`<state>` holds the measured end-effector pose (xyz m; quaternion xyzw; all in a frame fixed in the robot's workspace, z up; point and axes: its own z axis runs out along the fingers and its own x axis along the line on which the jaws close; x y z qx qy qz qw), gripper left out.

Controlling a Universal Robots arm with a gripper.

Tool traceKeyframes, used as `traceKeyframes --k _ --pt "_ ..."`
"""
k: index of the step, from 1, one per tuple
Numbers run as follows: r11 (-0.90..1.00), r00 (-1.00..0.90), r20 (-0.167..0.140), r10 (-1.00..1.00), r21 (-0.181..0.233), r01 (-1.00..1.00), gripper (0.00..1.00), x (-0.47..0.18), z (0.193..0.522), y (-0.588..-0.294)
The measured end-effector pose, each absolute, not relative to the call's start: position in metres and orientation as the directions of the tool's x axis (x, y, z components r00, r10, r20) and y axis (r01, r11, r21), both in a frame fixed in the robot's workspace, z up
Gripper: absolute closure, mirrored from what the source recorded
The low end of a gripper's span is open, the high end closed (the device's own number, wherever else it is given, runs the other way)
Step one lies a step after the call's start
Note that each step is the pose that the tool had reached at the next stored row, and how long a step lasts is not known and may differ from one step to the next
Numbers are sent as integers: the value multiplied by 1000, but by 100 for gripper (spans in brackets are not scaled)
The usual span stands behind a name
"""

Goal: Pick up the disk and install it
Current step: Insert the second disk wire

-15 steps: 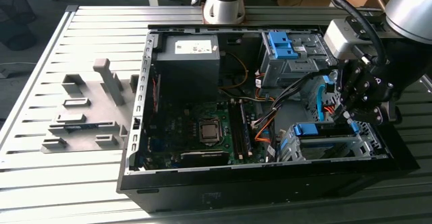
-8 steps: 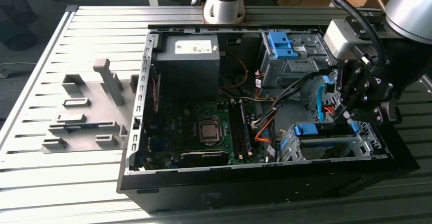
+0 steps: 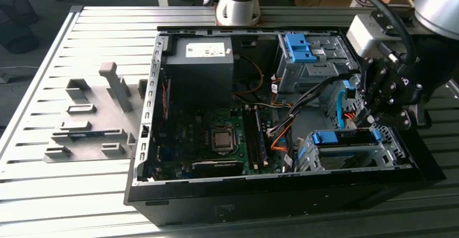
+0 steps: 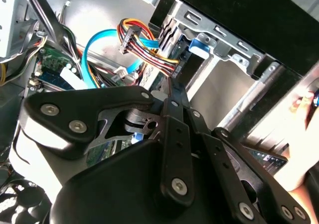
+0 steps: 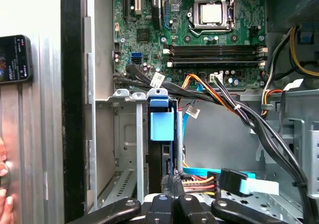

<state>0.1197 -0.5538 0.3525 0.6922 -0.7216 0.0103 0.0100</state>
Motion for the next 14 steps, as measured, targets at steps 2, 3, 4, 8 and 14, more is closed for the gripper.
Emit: traceKeyframes --k 2,3,4,8,14 --pt "42 -42 29 -999 -1 -999 89 119 356 -554" --pt "42 -42 28 -999 -1 -999 89 118 356 -554" --pt "42 -42 28 -999 -1 -999 89 116 356 -554" --pt "42 -42 27 -999 -1 -999 89 104 356 -554" --pt "41 -41 26 -999 -1 -999 89 99 361 -554"
